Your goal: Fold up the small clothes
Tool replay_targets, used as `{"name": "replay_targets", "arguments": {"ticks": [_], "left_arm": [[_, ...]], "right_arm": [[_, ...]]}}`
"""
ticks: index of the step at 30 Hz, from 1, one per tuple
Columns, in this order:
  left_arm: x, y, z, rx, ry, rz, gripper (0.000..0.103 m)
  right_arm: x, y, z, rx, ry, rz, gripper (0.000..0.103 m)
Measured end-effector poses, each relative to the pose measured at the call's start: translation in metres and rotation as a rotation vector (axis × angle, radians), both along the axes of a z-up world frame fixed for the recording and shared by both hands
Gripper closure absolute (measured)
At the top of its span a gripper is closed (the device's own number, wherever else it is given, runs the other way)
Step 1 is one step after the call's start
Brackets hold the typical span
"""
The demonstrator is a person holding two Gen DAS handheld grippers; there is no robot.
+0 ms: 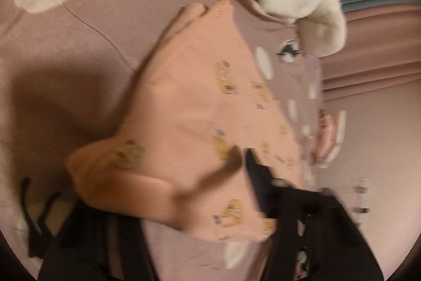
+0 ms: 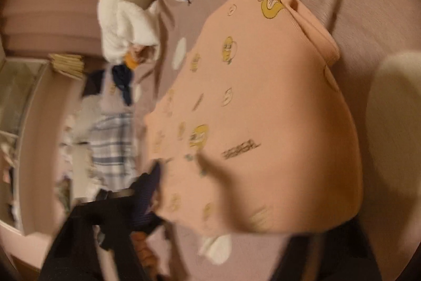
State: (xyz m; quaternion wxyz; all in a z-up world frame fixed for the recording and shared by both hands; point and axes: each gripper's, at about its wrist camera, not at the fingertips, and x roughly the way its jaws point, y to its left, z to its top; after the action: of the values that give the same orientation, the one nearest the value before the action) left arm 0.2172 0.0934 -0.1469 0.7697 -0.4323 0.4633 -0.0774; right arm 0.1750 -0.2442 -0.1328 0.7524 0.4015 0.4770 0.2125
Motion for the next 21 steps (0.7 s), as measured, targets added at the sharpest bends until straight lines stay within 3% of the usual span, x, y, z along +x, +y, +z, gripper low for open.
{"name": "replay_targets", "arguments": {"ticks": [1, 2, 5, 8, 14, 18, 21], "left_arm": [[0.000, -0.001, -0.001, 0.030, -0.002, -0.001, 0.074], [0.000, 0.000, -0.001, 0.042, -0.007, -0.002, 0.085], [-0.006, 0.000, 0.001, 0.056, -0.007, 0.030, 0.093], [-0.008, -0.004, 0.014, 0.082, -0.033, 0.029, 0.094], [-0.031, -0.010, 0.037, 0.111, -0.056, -0.030, 0.097], [-0.056, -0.017, 0.047, 0.118, -0.065, -0.069, 0.097], [-0.085, -0.021, 0.052, 0.174, -0.073, -0.108, 0.097]], "right_arm": [[0.002, 0.003, -0.003, -0.075, 0.027, 0.003, 0.083], [0.003, 0.003, -0.005, -0.112, 0.043, -0.002, 0.089], [-0.003, 0.000, -0.003, -0.084, 0.008, -0.015, 0.093], [-0.009, -0.001, 0.008, -0.094, -0.028, -0.001, 0.094], [-0.027, -0.014, 0.029, -0.026, -0.081, 0.006, 0.095], [-0.046, -0.010, 0.038, -0.048, -0.103, 0.022, 0.095], [-0.068, -0.010, 0.038, -0.068, -0.101, 0.039, 0.095]]}}
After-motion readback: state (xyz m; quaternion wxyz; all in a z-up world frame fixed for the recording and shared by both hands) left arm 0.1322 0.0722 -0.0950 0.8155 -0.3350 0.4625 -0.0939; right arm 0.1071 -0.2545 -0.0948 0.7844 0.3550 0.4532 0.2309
